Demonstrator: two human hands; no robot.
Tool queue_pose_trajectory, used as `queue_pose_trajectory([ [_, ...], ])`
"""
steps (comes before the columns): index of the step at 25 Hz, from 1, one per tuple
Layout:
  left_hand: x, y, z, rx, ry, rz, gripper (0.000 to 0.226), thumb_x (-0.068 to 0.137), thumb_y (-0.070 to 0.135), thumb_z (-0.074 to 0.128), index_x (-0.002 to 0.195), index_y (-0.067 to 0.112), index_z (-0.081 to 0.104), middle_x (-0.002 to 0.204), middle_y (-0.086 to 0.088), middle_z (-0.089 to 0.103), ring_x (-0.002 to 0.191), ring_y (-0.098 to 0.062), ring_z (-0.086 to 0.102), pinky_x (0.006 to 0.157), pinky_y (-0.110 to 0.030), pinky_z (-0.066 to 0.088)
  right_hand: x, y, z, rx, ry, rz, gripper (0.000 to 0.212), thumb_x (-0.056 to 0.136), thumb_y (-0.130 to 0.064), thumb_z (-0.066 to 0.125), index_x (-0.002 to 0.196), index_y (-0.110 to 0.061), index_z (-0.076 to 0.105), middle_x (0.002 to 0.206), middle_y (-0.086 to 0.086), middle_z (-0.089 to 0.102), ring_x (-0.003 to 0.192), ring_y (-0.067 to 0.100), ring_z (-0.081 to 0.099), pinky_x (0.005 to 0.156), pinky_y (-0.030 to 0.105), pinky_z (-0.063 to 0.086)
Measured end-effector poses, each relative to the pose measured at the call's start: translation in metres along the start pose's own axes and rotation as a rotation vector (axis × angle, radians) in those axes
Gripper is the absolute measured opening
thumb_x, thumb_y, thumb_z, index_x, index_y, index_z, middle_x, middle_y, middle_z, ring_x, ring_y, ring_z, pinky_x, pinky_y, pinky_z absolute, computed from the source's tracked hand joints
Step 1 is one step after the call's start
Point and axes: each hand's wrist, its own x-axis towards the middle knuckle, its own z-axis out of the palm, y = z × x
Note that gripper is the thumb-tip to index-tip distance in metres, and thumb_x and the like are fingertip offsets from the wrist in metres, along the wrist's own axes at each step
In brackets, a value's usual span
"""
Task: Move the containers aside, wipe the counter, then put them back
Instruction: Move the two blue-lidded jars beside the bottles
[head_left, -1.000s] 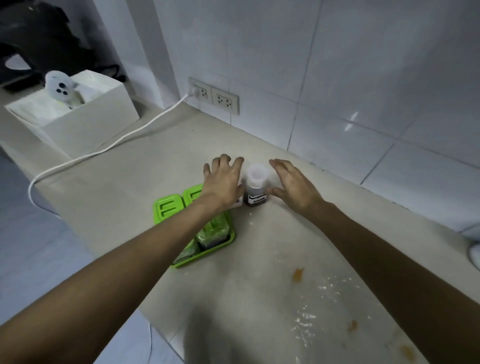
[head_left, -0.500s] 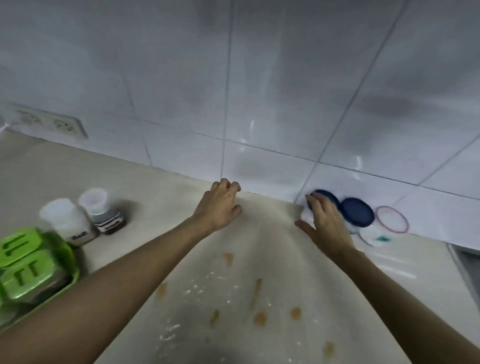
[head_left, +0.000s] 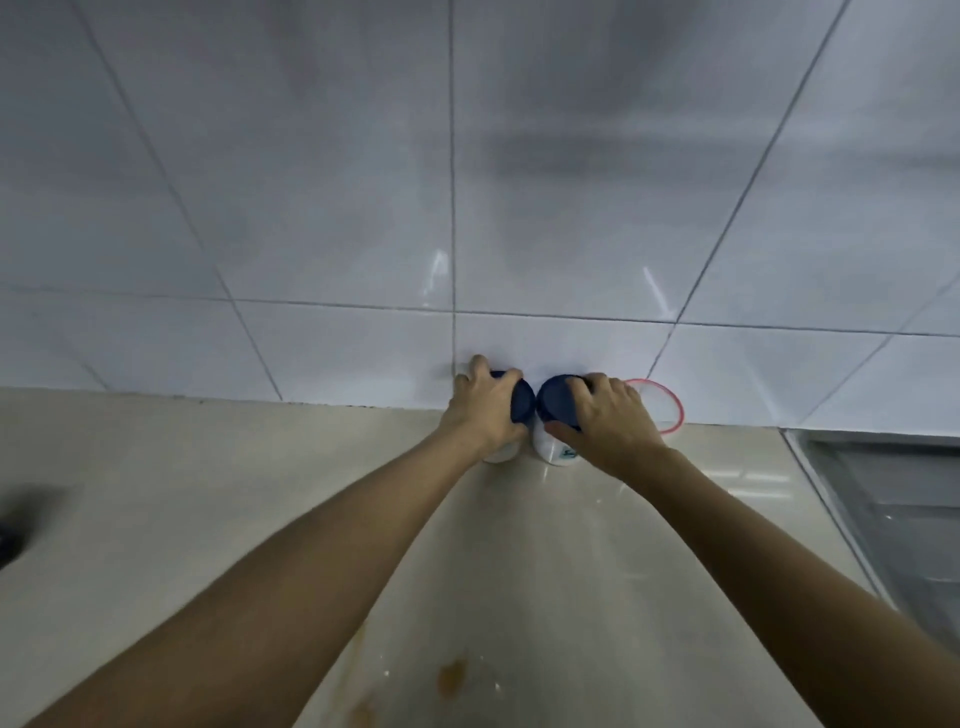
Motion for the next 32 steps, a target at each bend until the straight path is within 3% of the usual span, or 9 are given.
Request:
queue_pose_trajectory([
  [3, 0.003, -0.001, -0.001, -0.015, 0.045, -0.034, 0.063, 0.071, 0.033, 0.074, 0.128, 0.025, 0.05, 0.126, -0.014, 0.034, 0.112, -0.039, 0.04, 0.095, -0.042, 0.046, -0.001, 0.0, 0.007, 0.01, 0.061, -0.001, 0.063, 0.083, -0.05, 0.056, 0.131, -0.011, 0.044, 0.125, 0.016, 0.056, 0.109, 0.034, 0.053, 0.093, 0.042, 0.042],
  [7, -0.031, -0.019, -0.017, -0.035, 0.056, -0.015, 0.068, 0.072, 0.037, 0.076, 0.134, 0.027, 0.048, 0.126, -0.012, 0.035, 0.112, -0.036, 0.04, 0.097, -0.039, 0.045, 0.003, -0.001, -0.007, 0.082, 0.013, 0.055, 0.072, 0.069, -0.051, 0.07, 0.126, -0.012, 0.051, 0.116, 0.016, 0.059, 0.103, 0.034, 0.055, 0.088, 0.04, 0.044],
  [9, -0.063, -0.042, -0.036, -0.034, 0.1, -0.027, 0.071, 0.073, 0.037, 0.075, 0.137, 0.027, 0.045, 0.128, -0.012, 0.035, 0.113, -0.035, 0.041, 0.099, -0.04, 0.045, 0.0, -0.012, -0.019, 0.126, -0.024, -0.006, 0.079, 0.062, -0.048, 0.076, 0.128, -0.014, 0.051, 0.117, 0.016, 0.059, 0.105, 0.035, 0.052, 0.087, 0.04, 0.045],
  [16, -0.228, -0.177, -0.082, -0.042, 0.174, -0.265, 0.072, 0.073, 0.044, 0.073, 0.138, 0.032, 0.045, 0.133, -0.007, 0.037, 0.116, -0.029, 0.041, 0.1, -0.035, 0.044, -0.027, -0.184, -0.019, 0.442, -0.102, -0.282, 0.078, 0.055, -0.04, 0.084, 0.124, -0.017, 0.053, 0.12, 0.009, 0.056, 0.113, 0.029, 0.047, 0.09, 0.036, 0.044],
  [23, -0.339, -0.301, -0.118, -0.098, 0.358, -0.564, 0.071, 0.071, 0.049, 0.073, 0.136, 0.031, 0.05, 0.138, -0.007, 0.041, 0.126, -0.028, 0.044, 0.108, -0.036, 0.039, -0.042, -0.394, 0.002, 0.564, -0.172, -0.459, 0.066, 0.059, -0.037, 0.08, 0.116, -0.021, 0.052, 0.122, 0.002, 0.053, 0.116, 0.022, 0.043, 0.089, 0.033, 0.044],
  [26, -0.357, -0.322, -0.112, -0.08, 0.408, -0.574, 0.066, 0.072, 0.046, 0.074, 0.132, 0.028, 0.055, 0.137, -0.008, 0.041, 0.122, -0.03, 0.047, 0.107, -0.034, 0.04, -0.042, -0.436, 0.009, 0.564, -0.152, -0.48, 0.059, 0.062, -0.037, 0.08, 0.113, -0.021, 0.054, 0.122, 0.002, 0.052, 0.116, 0.022, 0.042, 0.089, 0.029, 0.042],
  [32, -0.37, -0.358, -0.092, -0.035, 0.531, -0.623, 0.063, 0.072, 0.044, 0.076, 0.13, 0.026, 0.057, 0.134, -0.013, 0.046, 0.115, -0.034, 0.051, 0.101, -0.041, 0.046, -0.036, -0.486, 0.019, 0.492, -0.145, -0.585, 0.056, 0.071, -0.043, 0.074, 0.122, -0.026, 0.058, 0.128, 0.007, 0.049, 0.121, 0.026, 0.04, 0.098, 0.035, 0.042],
])
